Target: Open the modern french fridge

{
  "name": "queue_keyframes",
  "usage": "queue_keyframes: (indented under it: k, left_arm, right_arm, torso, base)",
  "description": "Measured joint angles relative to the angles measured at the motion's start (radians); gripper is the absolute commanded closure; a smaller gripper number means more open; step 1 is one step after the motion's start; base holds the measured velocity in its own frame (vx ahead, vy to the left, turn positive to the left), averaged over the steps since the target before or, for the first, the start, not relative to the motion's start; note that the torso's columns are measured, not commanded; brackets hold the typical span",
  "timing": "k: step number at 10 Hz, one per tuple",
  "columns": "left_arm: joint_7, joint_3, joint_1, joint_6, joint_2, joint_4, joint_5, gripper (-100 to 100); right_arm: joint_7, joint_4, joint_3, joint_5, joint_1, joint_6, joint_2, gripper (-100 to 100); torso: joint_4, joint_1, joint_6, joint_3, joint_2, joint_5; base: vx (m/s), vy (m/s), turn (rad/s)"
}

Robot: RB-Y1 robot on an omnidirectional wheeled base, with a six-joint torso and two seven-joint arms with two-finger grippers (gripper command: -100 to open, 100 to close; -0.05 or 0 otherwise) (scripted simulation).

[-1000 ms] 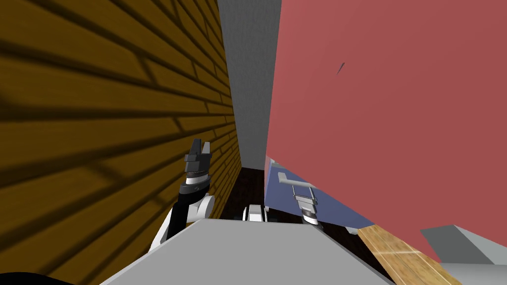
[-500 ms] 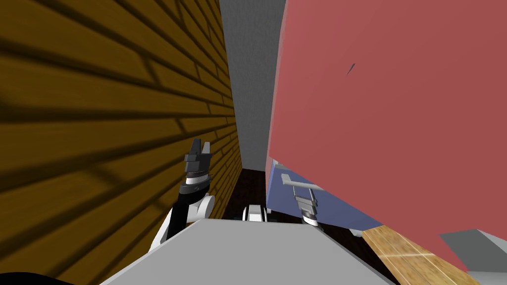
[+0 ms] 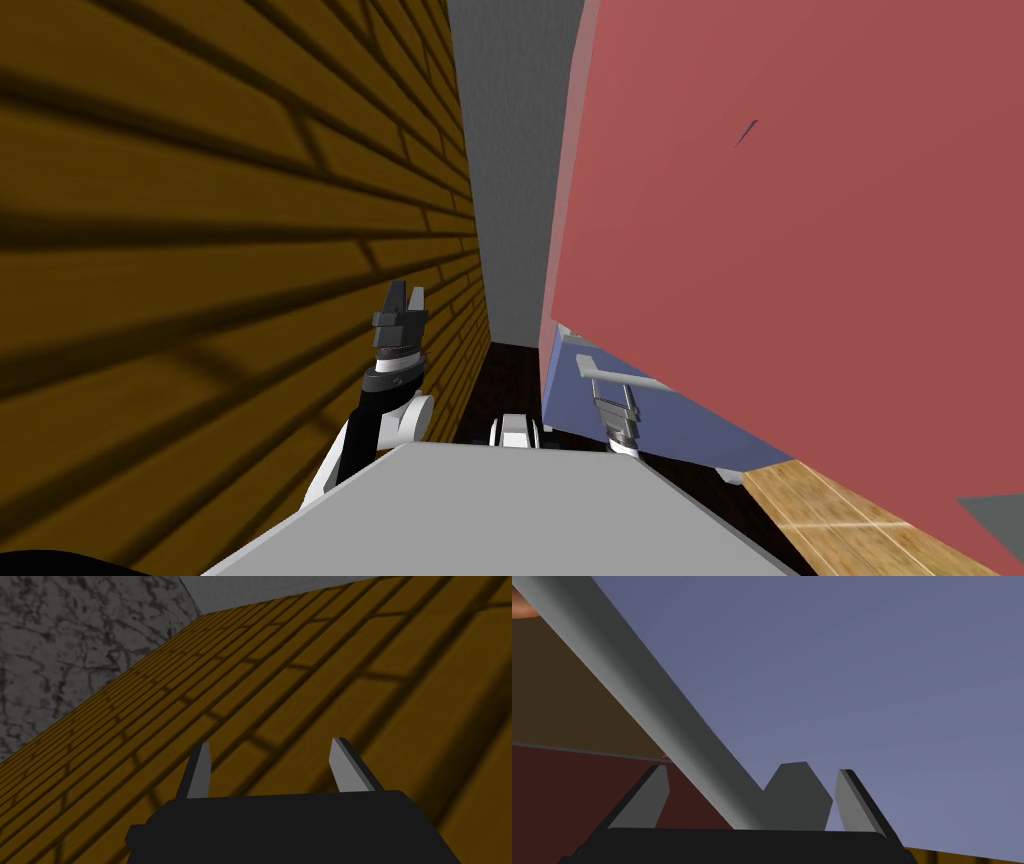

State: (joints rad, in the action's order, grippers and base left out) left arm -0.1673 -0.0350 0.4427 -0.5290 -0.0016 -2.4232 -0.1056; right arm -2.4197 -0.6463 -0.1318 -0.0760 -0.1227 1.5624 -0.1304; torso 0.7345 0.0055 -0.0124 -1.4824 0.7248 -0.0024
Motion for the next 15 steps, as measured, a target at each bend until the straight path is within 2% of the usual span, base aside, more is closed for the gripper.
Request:
queue_keyframes:
  k: [1, 2, 3, 4, 6, 7, 8, 9, 10, 12, 13, 15]
  left_arm:
    - [0.0, 0.0, 0.0, 0.0, 0.0, 0.0, 0.0, 0]
    - [0.0, 0.0, 0.0, 0.0, 0.0, 0.0, 0.0, 0]
    - [0.0, 0.0, 0.0, 0.0, 0.0, 0.0, 0.0, 0]
    - [0.0, 0.0, 0.0, 0.0, 0.0, 0.0, 0.0, 0]
    - [0.0, 0.0, 0.0, 0.0, 0.0, 0.0, 0.0, 0]
    - [0.0, 0.0, 0.0, 0.0, 0.0, 0.0, 0.0, 0]
    - [0.0, 0.0, 0.0, 0.0, 0.0, 0.0, 0.0, 0]
    - [0.0, 0.0, 0.0, 0.0, 0.0, 0.0, 0.0, 0]
    - [0.0, 0.0, 0.0, 0.0, 0.0, 0.0, 0.0, 0]
    - [0.0, 0.0, 0.0, 0.0, 0.0, 0.0, 0.0, 0]
    - [0.0, 0.0, 0.0, 0.0, 0.0, 0.0, 0.0, 0]
    - [0.0, 0.0, 0.0, 0.0, 0.0, 0.0, 0.0, 0]
  right_arm:
    - [-0.008, 0.031, -0.003, -0.001, 0.015, 0.017, 0.0, -100]
    - [-0.025, 0.043, -0.005, 0.0, 0.02, 0.033, 0.011, -100]
    - [-0.05, 0.03, -0.008, 0.004, 0.015, 0.042, 0.032, -100]
    - [-0.064, 0.044, -0.011, 0.003, 0.022, 0.056, 0.038, -100]
    - [-0.091, 0.096, -0.019, 0.003, 0.051, 0.121, 0.066, -100]
    - [-0.103, 0.006, -0.013, 0.011, 0.004, 0.114, 0.092, -100]
    - [-0.109, 0.014, -0.015, 0.011, 0.016, 0.128, 0.098, -100]
    - [-0.111, 0.048, -0.017, 0.009, 0.036, 0.151, 0.098, -100]
    - [-0.111, 0.064, -0.018, 0.009, 0.04, 0.159, 0.098, -100]
    - [-0.107, 0.058, -0.021, 0.009, 0.05, 0.145, 0.091, -100]
    - [-0.101, 0.073, -0.026, 0.006, 0.073, 0.134, 0.08, -100]
    - [-0.094, 0.036, -0.027, 0.008, 0.067, 0.102, 0.075, -100]
  torso:
    - [0.0, -0.002, 0.0, 0.0, 0.0, -0.001]
    - [0.0, -0.001, 0.001, 0.001, 0.001, -0.001]
    - [0.001, 0.0, 0.003, 0.001, 0.002, 0.001]
    - [0.001, -0.001, 0.003, 0.001, 0.003, 0.001]
    - [0.002, -0.001, 0.006, 0.002, 0.005, 0.002]
    - [0.003, -0.004, 0.01, 0.005, 0.01, 0.002]
    - [0.004, -0.007, 0.011, 0.007, 0.013, 0.002]
    - [0.004, -0.007, 0.012, 0.007, 0.015, 0.002]
    - [0.004, -0.007, 0.012, 0.007, 0.015, 0.002]
    - [0.004, -0.004, 0.012, 0.007, 0.014, 0.003]
    - [0.004, -0.004, 0.012, 0.007, 0.014, 0.003]
    - [0.003, -0.006, 0.012, 0.006, 0.012, 0.002]
  base:
    - [0.009, 0.029, 0.035]
    - [0.019, 0.051, 0.03]
    - [0.02, 0.04, 0.0]
    - [0.022, 0.039, 0.009]
    - [0.023, 0.037, -0.006]
    - [0.001, 0.008, 0.002]
    - [0.0, 0.01, 0.009]
    - [0.0, 0.0, 0.0]
    - [0.0, 0.0, 0.0]
    - [-0.027, 0.037, -0.052]
    - [-0.03, 0.037, -0.011]
    - [-0.025, 0.03, -0.039]
